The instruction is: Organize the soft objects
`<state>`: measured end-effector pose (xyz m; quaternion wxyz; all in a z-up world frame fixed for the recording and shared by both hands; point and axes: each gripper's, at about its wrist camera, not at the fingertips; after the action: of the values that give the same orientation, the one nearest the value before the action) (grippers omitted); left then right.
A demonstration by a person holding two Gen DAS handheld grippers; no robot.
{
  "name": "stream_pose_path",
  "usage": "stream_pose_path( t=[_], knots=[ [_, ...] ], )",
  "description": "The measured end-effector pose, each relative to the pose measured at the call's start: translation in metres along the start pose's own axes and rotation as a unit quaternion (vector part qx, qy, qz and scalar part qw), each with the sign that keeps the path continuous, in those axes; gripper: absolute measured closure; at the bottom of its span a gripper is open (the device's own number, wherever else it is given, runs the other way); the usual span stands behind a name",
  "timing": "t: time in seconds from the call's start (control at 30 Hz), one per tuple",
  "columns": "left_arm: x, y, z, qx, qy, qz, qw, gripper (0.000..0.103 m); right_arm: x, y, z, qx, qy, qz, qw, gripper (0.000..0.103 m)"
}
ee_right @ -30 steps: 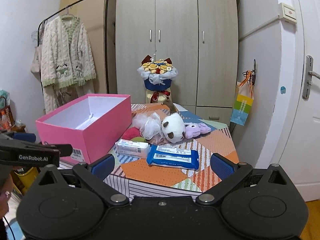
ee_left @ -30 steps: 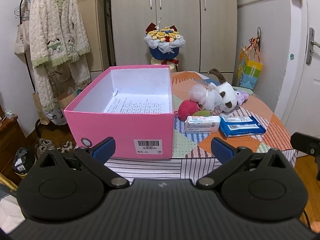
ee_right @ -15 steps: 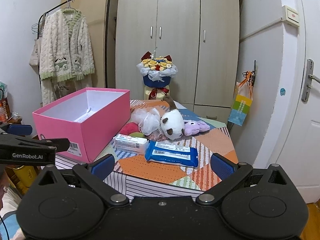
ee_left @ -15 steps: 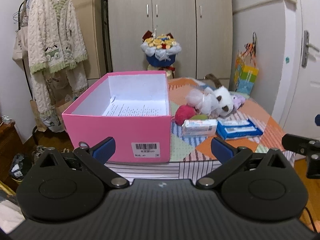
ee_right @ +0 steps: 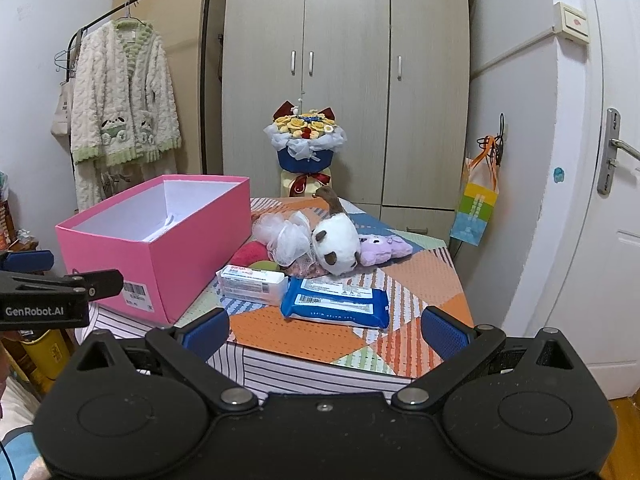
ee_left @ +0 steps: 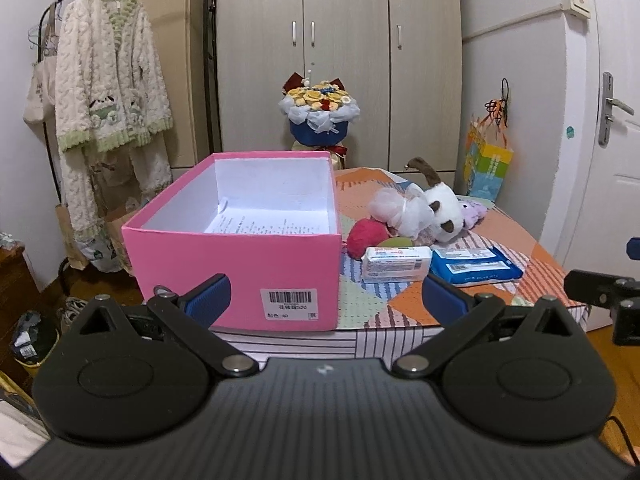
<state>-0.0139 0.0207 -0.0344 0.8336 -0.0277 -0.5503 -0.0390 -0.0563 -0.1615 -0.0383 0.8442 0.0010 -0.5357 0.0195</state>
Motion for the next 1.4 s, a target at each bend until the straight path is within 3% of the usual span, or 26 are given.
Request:
stream_pose_path(
  t=[0.83, 1.07, 1.3, 1.4],
  knots=[
    [0.013, -0.015, -0.003, -0.014, -0.001, -0.017, 0.9997, 0.0, -0.002, -0.007, -0.006, 0.009, -0.007, -0.001, 1.0, 0.0],
    [0.04, -0.041, -0.004, -0.052, -0.033, -0.034, 0.9975, 0.0, 0.006, -0.019, -0.03, 0.016, -0.012, -0.004, 1.0, 0.0],
    [0.052, -0.069, -0.039, -0.089, -0.017, -0.058, 0.9942, 0.002, 0.004, -0.044, -0.062, 0.042, -0.023, -0.006, 0.999, 0.0],
    [0.05, -0.075, -0.064, -0.11, 0.005, -0.043, 0.993, 0.002, 0.0, -0.056, -0.082, 0.06, -0.019, -0.004, 0.998, 0.0]
  ],
)
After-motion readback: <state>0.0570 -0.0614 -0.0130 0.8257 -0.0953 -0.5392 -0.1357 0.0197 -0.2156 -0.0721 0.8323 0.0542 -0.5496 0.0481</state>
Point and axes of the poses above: each gripper's, at about its wrist camera, not at the fingertips, and z roughly against the way its jaws point, y to its left, x to its top
